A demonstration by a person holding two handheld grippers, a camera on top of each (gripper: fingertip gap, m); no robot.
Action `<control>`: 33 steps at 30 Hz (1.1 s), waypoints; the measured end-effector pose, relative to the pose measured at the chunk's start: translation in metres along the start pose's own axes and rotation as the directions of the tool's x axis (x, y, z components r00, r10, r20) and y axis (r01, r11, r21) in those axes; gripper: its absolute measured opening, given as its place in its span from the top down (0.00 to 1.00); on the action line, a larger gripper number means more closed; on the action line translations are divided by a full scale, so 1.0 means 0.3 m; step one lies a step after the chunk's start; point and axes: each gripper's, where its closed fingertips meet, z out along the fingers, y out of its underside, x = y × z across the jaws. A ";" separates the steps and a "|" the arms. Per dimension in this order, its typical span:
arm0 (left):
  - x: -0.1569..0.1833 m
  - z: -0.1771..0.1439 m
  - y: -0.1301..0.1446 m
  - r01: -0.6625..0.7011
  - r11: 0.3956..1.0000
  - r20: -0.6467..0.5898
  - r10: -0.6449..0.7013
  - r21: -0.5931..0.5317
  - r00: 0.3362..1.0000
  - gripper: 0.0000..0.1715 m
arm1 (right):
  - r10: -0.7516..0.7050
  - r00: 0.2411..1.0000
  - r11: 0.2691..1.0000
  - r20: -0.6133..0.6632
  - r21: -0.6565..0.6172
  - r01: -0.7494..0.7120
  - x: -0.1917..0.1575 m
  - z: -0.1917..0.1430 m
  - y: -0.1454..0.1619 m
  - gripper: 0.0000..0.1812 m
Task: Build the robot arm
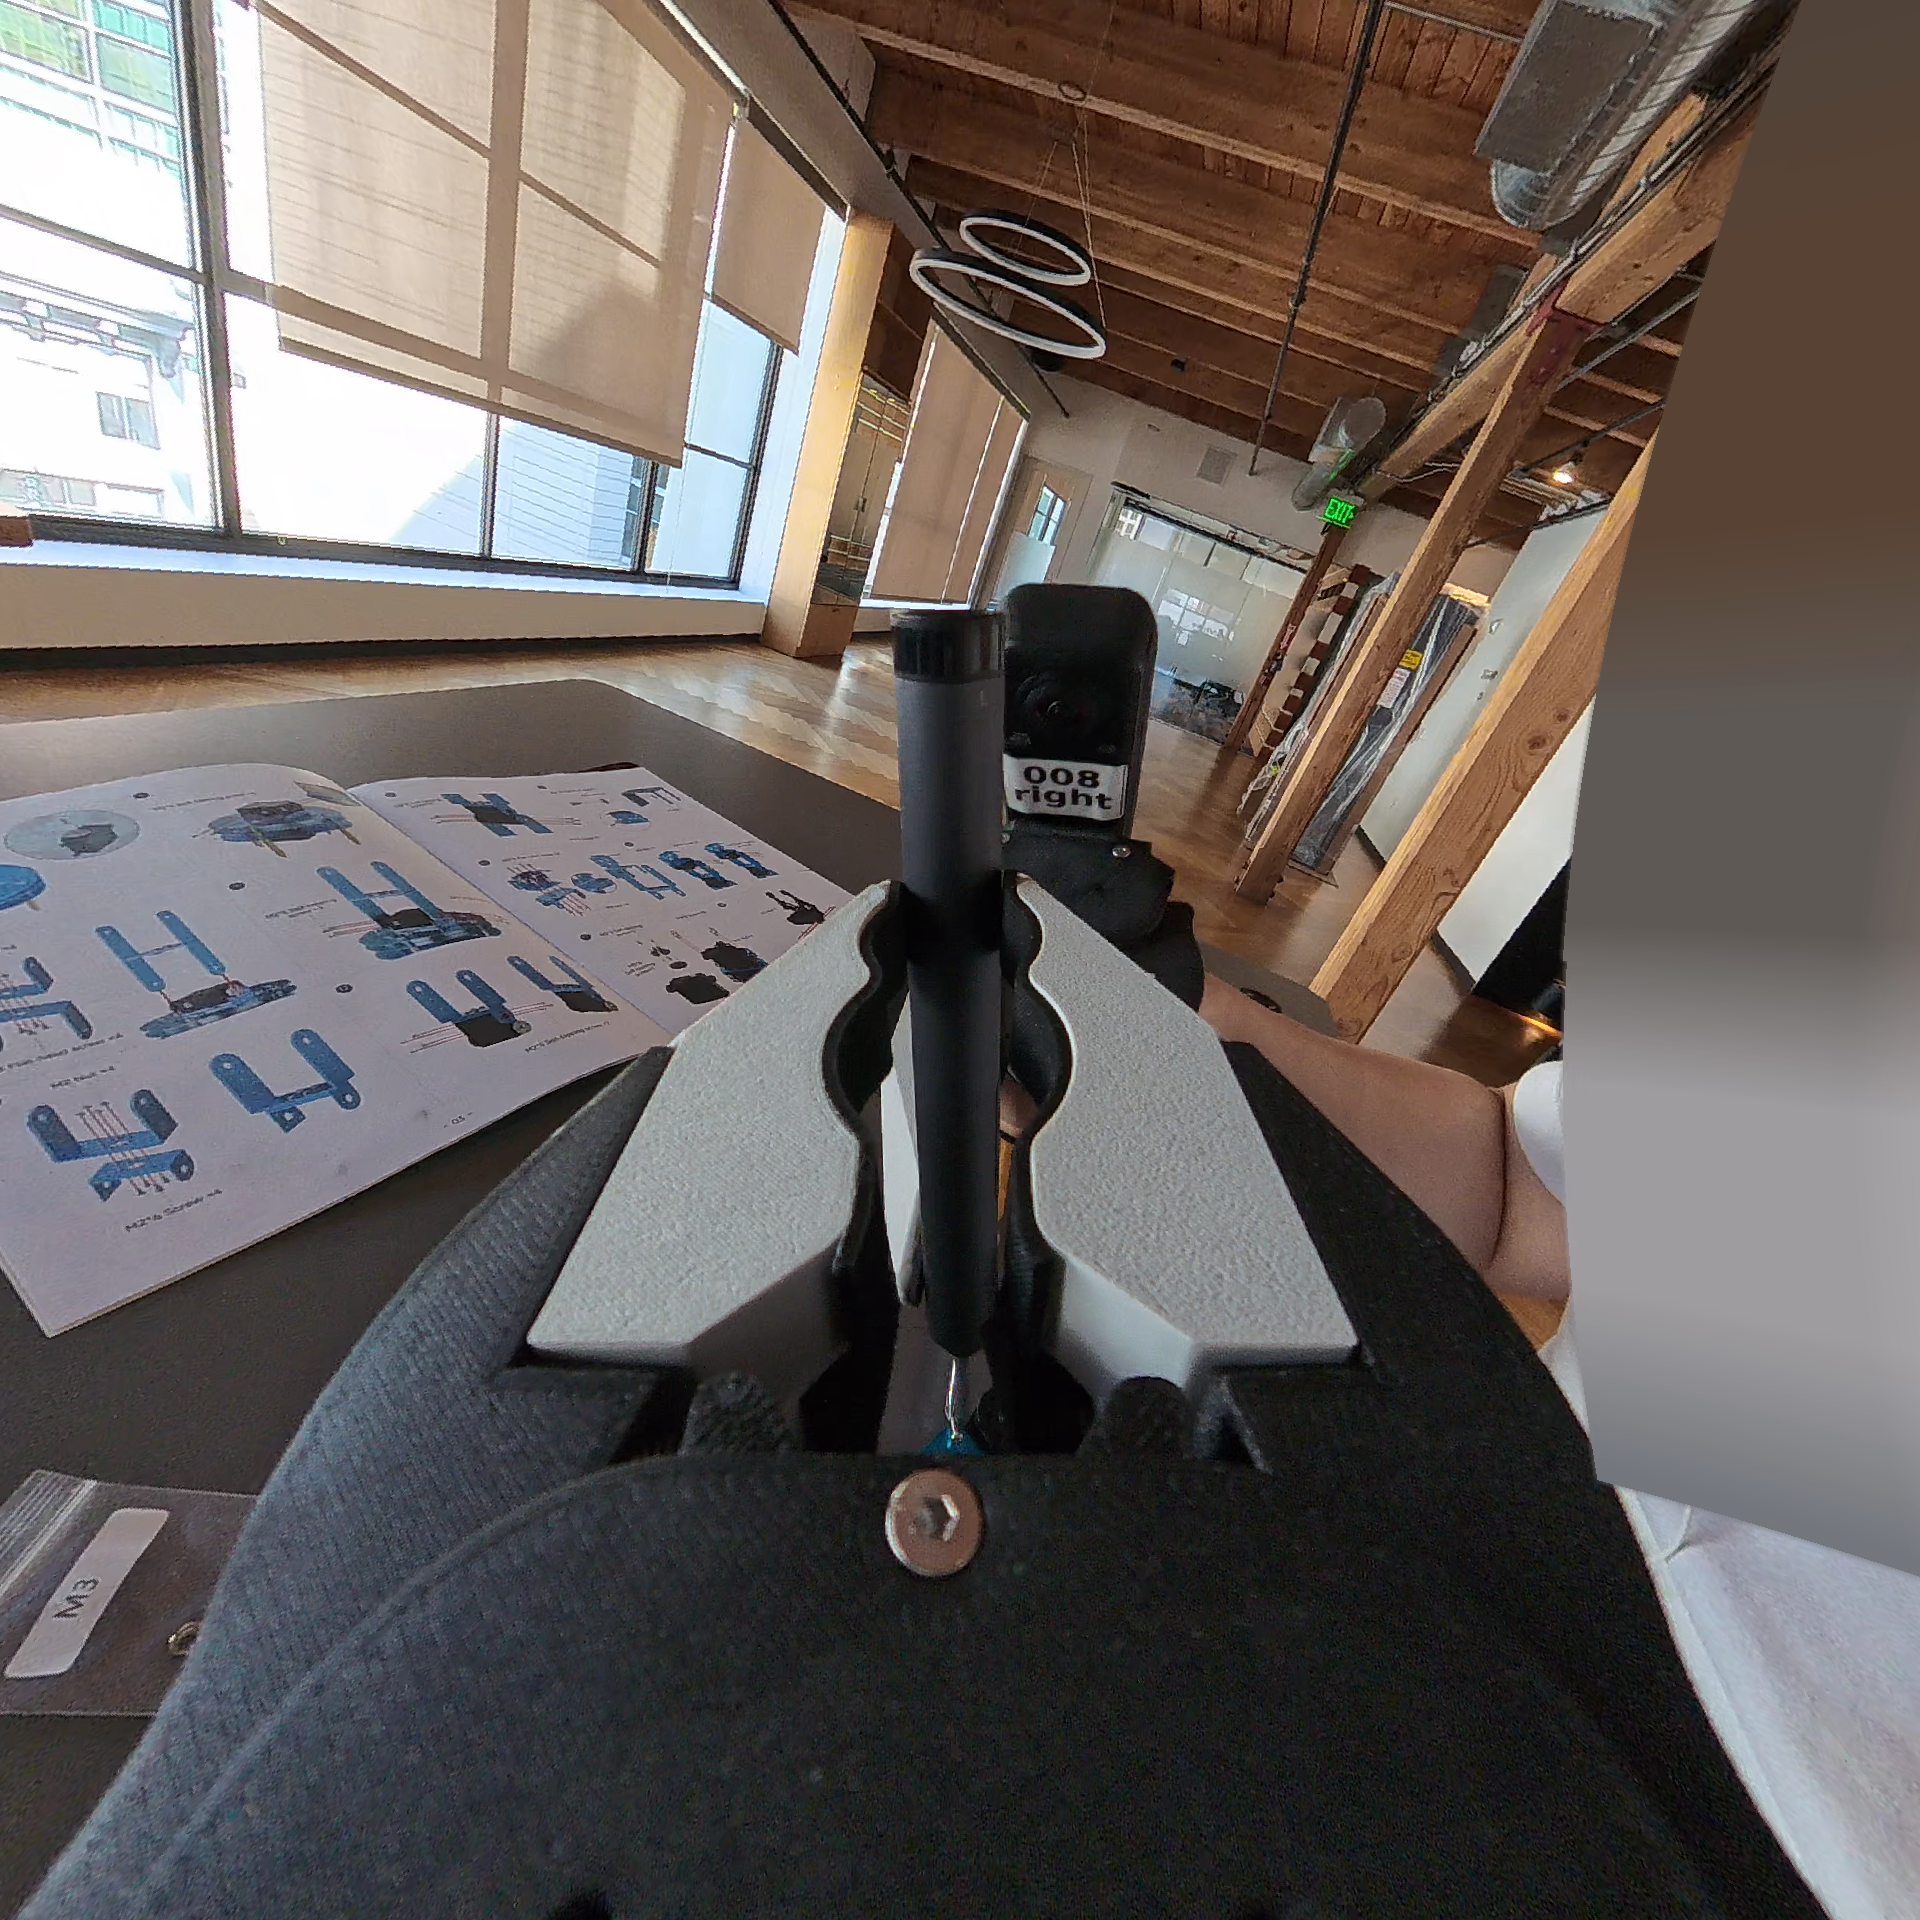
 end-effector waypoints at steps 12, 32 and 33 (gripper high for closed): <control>0.049 0.019 -0.003 -0.107 0.993 0.001 0.107 -0.039 0.994 0.91 | -0.009 0.985 0.993 -0.174 0.113 0.029 0.011 -0.020 -0.163 0.89; 0.050 -0.130 0.163 -0.148 0.970 -0.260 0.094 -0.195 0.961 0.90 | 0.025 0.991 0.963 -0.133 0.271 0.012 -0.029 -0.143 -0.361 0.91; 0.055 -0.125 0.177 -0.187 0.961 -0.259 0.130 -0.206 0.957 0.91 | 0.022 0.993 0.957 -0.115 0.289 0.012 -0.039 -0.153 -0.383 0.91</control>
